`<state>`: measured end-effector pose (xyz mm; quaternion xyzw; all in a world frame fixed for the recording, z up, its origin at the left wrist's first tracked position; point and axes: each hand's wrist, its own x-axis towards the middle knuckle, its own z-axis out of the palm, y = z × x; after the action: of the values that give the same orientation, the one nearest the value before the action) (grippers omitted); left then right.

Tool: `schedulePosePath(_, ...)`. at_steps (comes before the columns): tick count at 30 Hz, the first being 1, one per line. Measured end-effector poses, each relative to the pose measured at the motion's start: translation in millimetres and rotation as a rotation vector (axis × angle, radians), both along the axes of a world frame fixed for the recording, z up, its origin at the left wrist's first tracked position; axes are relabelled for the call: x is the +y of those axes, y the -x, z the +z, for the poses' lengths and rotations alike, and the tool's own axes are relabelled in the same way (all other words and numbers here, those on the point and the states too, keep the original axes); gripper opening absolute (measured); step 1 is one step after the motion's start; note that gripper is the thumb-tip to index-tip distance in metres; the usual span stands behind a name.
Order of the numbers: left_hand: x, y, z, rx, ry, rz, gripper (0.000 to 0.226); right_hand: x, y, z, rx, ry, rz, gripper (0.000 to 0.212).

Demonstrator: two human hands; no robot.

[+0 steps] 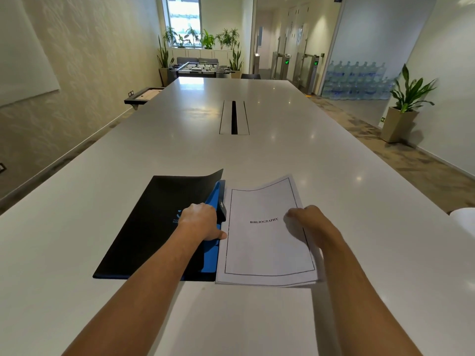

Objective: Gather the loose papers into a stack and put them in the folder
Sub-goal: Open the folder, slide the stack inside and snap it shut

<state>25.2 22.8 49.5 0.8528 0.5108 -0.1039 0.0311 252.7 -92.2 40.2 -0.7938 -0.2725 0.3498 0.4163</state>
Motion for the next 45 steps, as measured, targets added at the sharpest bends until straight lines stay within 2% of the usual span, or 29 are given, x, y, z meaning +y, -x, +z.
schedulePosePath(2, -0.1, 1.5, 0.0, -0.013, 0.005, 0.003, 0.061, -9.8, -5.5, -1.3, 0.126, -0.027, 0.034, 0.013)
schedulePosePath(5, 0.3, 2.1, 0.4, -0.032, 0.008, 0.0, 0.061, -18.2, -12.9, -5.2, 0.184, -0.056, 0.07, 0.005)
schedulePosePath(9, -0.1, 2.2, 1.0, -0.043, 0.023, 0.007, 0.062, -20.0, -9.7, -10.3, 0.164, -0.035, 0.07, 0.029)
schedulePosePath(13, -3.4, 3.8, 4.7, -0.074, 0.033, 0.024, 0.06, -18.2, -0.4, -9.1, 0.105, -0.004, 0.065, 0.031)
schedulePosePath(18, -4.1, 8.2, 10.6, -0.105, 0.121, 0.043, 0.057, -28.8, 1.4, -2.7, 0.119, -0.104, 0.068, 0.029)
schedulePosePath(21, -2.0, 12.0, 15.3, -0.143, 0.151, 0.067, 0.039, -36.6, -7.2, 6.8, 0.107, -0.192, 0.026, 0.03)
schedulePosePath(24, -3.7, 12.6, 21.0, -0.165, 0.076, 0.07, 0.017, -40.0, -16.2, 22.7, 0.103, -0.276, -0.049, 0.034)
schedulePosePath(27, -4.7, 9.9, 30.3, -0.187, 0.019, 0.065, 0.009, -40.5, -19.6, 38.4, 0.107, -0.378, -0.093, 0.039)
schedulePosePath(34, -7.3, 0.0, 59.8, -0.235, -0.022, 0.021, 0.019, -35.8, -3.4, 61.3, 0.122, -0.528, -0.058, 0.038)
schedulePosePath(41, -16.5, -15.6, 71.1, -0.258, -0.033, -0.013, 0.023, -13.5, 14.9, 47.2, 0.082, -0.406, 0.047, 0.047)
schedulePosePath(45, -25.3, -26.1, 69.8, -0.275, -0.021, -0.027, 0.024, -9.8, 18.0, 44.7, 0.075, -0.338, 0.118, 0.038)
